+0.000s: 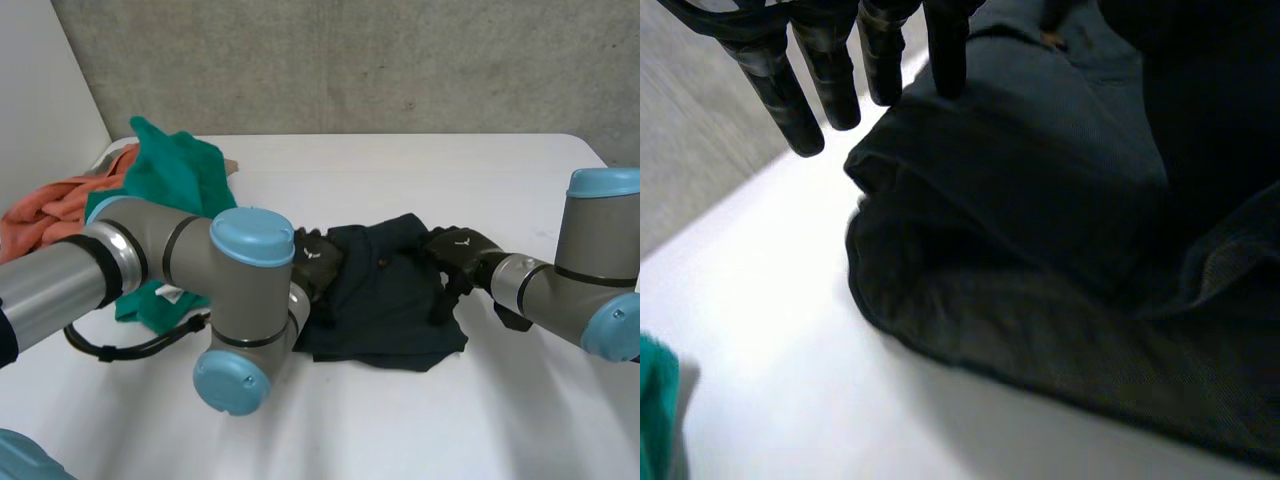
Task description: Fold the laundry.
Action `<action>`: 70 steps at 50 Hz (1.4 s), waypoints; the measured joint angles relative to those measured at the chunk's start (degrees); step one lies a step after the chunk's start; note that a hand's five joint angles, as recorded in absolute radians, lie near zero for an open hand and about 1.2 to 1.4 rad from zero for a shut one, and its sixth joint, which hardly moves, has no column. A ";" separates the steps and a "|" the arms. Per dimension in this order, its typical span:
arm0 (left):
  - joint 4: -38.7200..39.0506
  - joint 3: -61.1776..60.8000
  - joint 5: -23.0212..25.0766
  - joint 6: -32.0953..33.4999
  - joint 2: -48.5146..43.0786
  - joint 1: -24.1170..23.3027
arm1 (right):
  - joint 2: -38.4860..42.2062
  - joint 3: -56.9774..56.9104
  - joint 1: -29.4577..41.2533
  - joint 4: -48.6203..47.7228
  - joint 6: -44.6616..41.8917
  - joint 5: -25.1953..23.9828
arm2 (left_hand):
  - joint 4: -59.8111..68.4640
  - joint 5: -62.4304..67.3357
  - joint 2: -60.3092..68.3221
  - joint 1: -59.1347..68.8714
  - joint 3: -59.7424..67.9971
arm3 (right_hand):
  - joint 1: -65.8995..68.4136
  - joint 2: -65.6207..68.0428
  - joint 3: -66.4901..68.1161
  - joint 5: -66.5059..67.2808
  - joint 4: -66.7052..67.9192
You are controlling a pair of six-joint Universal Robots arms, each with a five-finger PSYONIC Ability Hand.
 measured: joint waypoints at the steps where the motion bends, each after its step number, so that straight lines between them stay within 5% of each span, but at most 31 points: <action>1: -0.52 -0.15 -0.07 0.05 0.14 -0.06 | -0.19 0.04 -0.04 -0.02 -0.71 0.23 | 0.00 0.00 0.00 0.00 0.00 | 0.00 0.00 0.00 0.00 0.00; 11: -1.10 0.12 1.60 -0.08 8.08 -0.08 | -10.65 3.92 -0.77 -1.82 -3.01 1.75 | 0.01 -0.03 -0.02 -0.46 0.00 | 0.00 0.00 0.00 -0.03 0.00; 19: 5.27 0.27 8.60 -0.52 16.44 1.84 | -18.65 12.50 -3.14 -5.71 2.65 4.65 | 0.01 -0.09 -0.03 -0.46 0.00 | 0.00 0.00 0.00 -0.02 0.00; 31: -1.52 -0.08 35.61 -4.68 20.17 3.79 | -18.00 25.52 -5.90 -8.02 8.63 -4.66 | 0.01 -0.09 -0.03 -0.46 0.00 | 0.00 0.00 0.00 -0.02 0.00; 34: -2.94 -0.28 38.69 -5.50 20.10 3.73 | -15.97 25.70 -4.94 -10.05 10.15 -6.44 | 0.01 -0.09 -0.03 -0.46 0.00 | 0.00 0.00 0.00 -0.03 0.00; 45: -3.38 -0.88 39.69 -5.75 20.60 3.06 | -6.95 20.38 -0.50 -15.33 11.57 -6.39 | 0.01 -0.09 -0.03 -0.46 0.00 | 0.00 0.02 0.01 -0.03 0.01; 51: -3.25 -0.99 39.40 -5.68 20.80 3.06 | -2.87 16.01 0.29 -15.71 11.09 -3.04 | 0.01 -0.09 -0.03 -0.46 0.00 | 33.86 41.69 39.06 37.07 41.04; 61: -3.19 -1.03 39.31 -5.67 21.26 3.31 | -4.69 12.41 -2.32 -24.00 11.80 4.23 | 0.01 -0.09 -0.03 -0.46 0.00 | 36.39 52.27 41.26 40.33 56.19; 70: -2.71 -0.92 39.08 -5.86 23.33 3.47 | 1.11 -2.97 -13.61 -22.44 12.10 6.15 | 0.01 -0.09 -0.03 -0.46 0.00 | 36.40 52.27 41.26 40.33 56.94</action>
